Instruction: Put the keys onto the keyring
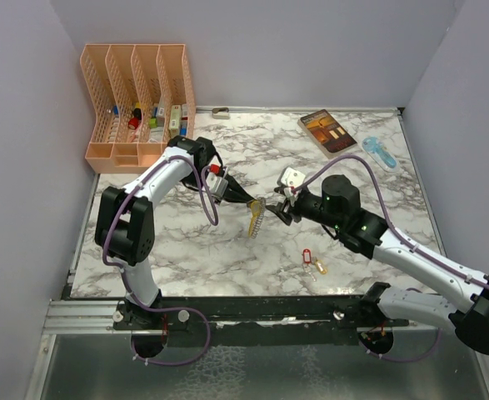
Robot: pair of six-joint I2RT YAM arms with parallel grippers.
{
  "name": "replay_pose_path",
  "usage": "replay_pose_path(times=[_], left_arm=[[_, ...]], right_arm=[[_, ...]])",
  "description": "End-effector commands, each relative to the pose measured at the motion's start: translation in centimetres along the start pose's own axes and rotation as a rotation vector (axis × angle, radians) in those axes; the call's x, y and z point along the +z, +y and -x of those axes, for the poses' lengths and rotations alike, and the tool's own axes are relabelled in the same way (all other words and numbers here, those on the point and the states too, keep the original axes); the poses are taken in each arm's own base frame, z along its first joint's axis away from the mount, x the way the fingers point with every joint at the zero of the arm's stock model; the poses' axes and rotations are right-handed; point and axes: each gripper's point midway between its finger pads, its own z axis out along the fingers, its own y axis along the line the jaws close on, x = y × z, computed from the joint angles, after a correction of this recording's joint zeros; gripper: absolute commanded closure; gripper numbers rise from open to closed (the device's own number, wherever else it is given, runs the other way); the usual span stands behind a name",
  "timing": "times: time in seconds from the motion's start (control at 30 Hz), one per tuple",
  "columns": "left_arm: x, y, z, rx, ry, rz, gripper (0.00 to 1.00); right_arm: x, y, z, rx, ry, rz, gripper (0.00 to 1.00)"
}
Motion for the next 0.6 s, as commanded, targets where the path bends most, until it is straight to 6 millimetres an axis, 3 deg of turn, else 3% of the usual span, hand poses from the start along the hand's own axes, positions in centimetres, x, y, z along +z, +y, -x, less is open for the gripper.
replay_pose_path(times=[0.0, 0.57], left_arm=[[0.3, 1.8, 3.8, 0.162, -0.145, 0.099, 1.00], [0.8, 1.5, 3.7, 0.143, -0.152, 0.086, 1.00]], right_arm=[[0.4, 0.6, 2.6, -0.055, -0.093, 0.053, 0.49], [1.4, 0.6, 2.8, -0.085, -0.102, 0.071, 0.44]])
